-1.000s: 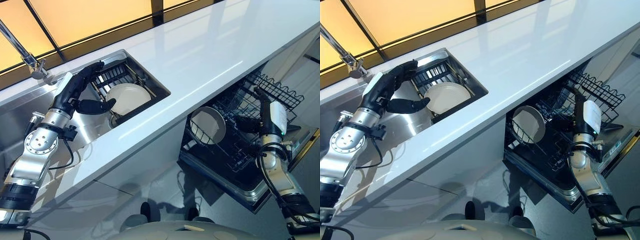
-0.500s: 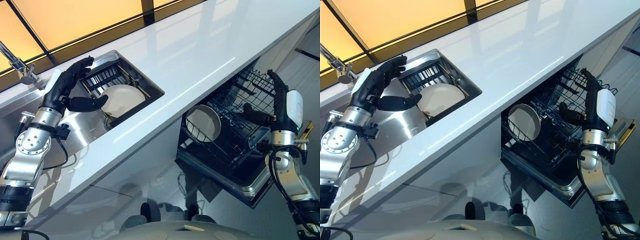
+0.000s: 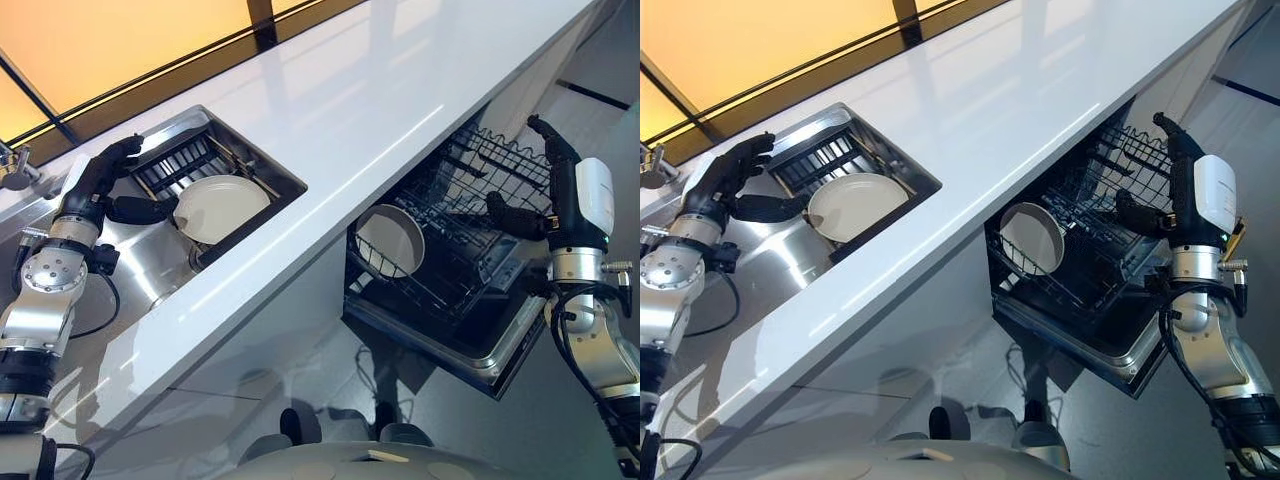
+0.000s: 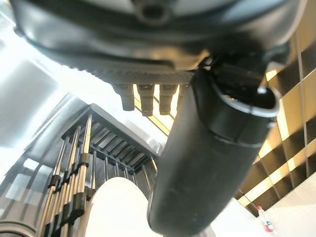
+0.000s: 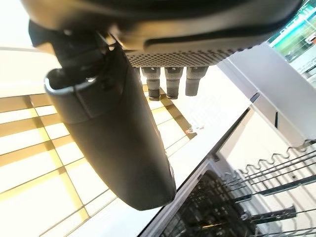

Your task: Pick up plates and place into dishwasher.

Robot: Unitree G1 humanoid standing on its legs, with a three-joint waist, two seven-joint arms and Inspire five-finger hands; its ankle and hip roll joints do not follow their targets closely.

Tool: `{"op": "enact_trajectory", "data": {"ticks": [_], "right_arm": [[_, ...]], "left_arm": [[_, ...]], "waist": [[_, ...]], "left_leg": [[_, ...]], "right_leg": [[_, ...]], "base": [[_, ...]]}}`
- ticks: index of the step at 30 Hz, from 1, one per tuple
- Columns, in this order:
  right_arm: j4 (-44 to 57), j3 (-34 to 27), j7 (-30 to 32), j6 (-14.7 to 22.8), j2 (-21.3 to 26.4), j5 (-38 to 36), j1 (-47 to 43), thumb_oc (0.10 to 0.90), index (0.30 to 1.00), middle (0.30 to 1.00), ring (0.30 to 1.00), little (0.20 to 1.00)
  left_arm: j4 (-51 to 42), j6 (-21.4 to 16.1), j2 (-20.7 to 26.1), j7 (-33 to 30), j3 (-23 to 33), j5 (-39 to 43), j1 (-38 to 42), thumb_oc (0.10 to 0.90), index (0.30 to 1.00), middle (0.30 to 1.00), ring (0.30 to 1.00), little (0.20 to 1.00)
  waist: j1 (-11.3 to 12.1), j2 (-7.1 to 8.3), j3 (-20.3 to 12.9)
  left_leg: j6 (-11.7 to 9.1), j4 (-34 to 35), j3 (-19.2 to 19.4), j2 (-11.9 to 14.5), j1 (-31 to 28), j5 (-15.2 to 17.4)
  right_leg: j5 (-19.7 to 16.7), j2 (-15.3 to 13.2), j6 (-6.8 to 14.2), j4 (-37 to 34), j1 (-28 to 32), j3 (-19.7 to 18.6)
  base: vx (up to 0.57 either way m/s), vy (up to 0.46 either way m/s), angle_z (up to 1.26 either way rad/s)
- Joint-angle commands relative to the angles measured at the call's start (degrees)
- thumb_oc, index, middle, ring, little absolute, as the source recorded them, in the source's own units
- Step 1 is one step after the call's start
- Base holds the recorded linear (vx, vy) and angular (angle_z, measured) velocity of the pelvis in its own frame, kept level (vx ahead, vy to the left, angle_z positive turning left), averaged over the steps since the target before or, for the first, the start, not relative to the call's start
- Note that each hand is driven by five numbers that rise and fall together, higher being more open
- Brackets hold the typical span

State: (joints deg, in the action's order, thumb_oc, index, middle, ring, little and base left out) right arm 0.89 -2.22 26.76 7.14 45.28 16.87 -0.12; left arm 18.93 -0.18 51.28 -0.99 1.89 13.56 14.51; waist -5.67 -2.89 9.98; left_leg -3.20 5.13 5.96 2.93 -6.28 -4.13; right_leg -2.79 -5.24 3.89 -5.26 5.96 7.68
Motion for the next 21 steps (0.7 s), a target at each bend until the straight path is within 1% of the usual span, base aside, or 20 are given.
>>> {"op": "enact_trajectory", "data": {"ticks": [1, 5, 9, 12, 16, 21], "right_arm": [[6.9, -4.1, 0.8, 1.7, 5.7, -0.4, -3.1, 0.800, 0.900, 0.900, 0.900, 0.900], [5.4, -5.0, 0.2, 1.9, 6.2, -0.1, -1.2, 0.800, 0.900, 0.900, 0.900, 0.900], [4.2, -5.2, 0.0, 1.7, 6.8, -0.2, -0.3, 0.800, 0.900, 0.900, 0.900, 0.900], [3.9, -5.6, -0.5, 1.7, 7.3, -0.1, 0.4, 0.800, 0.900, 0.900, 0.900, 0.900], [3.9, -5.8, -0.4, 2.3, 8.2, 0.2, 0.8, 0.800, 0.900, 0.900, 0.900, 0.900], [4.7, -6.5, -0.4, 2.6, 9.9, -0.2, 0.8, 0.800, 0.900, 0.900, 0.900, 0.900]], "left_arm": [[4.0, -5.4, 6.3, -4.4, 0.1, 1.4, 10.0, 0.800, 0.900, 0.900, 0.900, 0.900], [6.5, -6.8, 6.0, -5.2, 0.1, 3.9, 11.5, 0.800, 0.900, 0.900, 0.900, 0.900], [8.9, -8.5, 6.4, -6.2, -0.3, 4.3, 13.3, 0.800, 0.900, 0.900, 0.900, 0.900], [11.9, -7.6, 7.0, -7.1, -0.5, 3.6, 14.8, 0.800, 0.900, 0.900, 0.900, 0.900], [15.5, -7.7, 8.0, -8.7, -1.3, 2.9, 16.0, 0.800, 0.900, 0.900, 0.900, 0.900], [17.5, -5.2, 9.6, -8.7, -2.7, 0.7, 17.1, 0.800, 0.900, 0.900, 0.900, 0.900]], "waist": [[-1.1, 1.68, -2.5], [-2.1, 2.02, -2.2], [-2.9, 2.33, -1.8], [-3.6, 2.45, -1.2], [-4.3, 2.64, 0.2], [-4.7, 3.10, 2.1]], "left_leg": [[2.7, -0.1, 2.0, -4.5, -1.9, 5.1], [2.8, -0.1, 2.9, -4.2, -1.7, 5.0], [2.8, -0.1, 3.7, -4.0, -1.3, 4.8], [2.9, -0.2, 4.5, -3.8, -1.0, 4.7], [3.0, -0.4, 5.3, -3.6, 0.0, 4.6], [3.0, -0.5, 5.8, -3.5, 1.2, 4.2]], "right_leg": [[-0.4, 1.8, 3.4, 0.3, -0.2, -1.2], [-0.5, 1.9, 3.5, 0.3, -0.9, -1.7], [-0.8, 2.0, 3.5, 0.3, -1.6, -2.2], [-0.9, 2.1, 3.6, 0.4, -2.3, -2.9], [-1.2, 2.1, 3.6, 0.6, -3.6, -3.7], [-1.7, 2.1, 3.9, 0.6, -4.8, -4.1]], "base": [[0.02, 0.062, -0.17], [0.02, 0.056, -0.14], [0.01, 0.042, -0.17], [0.00, 0.049, -0.06], [-0.05, 0.054, -0.17], [-0.05, 0.045, -0.14]]}}
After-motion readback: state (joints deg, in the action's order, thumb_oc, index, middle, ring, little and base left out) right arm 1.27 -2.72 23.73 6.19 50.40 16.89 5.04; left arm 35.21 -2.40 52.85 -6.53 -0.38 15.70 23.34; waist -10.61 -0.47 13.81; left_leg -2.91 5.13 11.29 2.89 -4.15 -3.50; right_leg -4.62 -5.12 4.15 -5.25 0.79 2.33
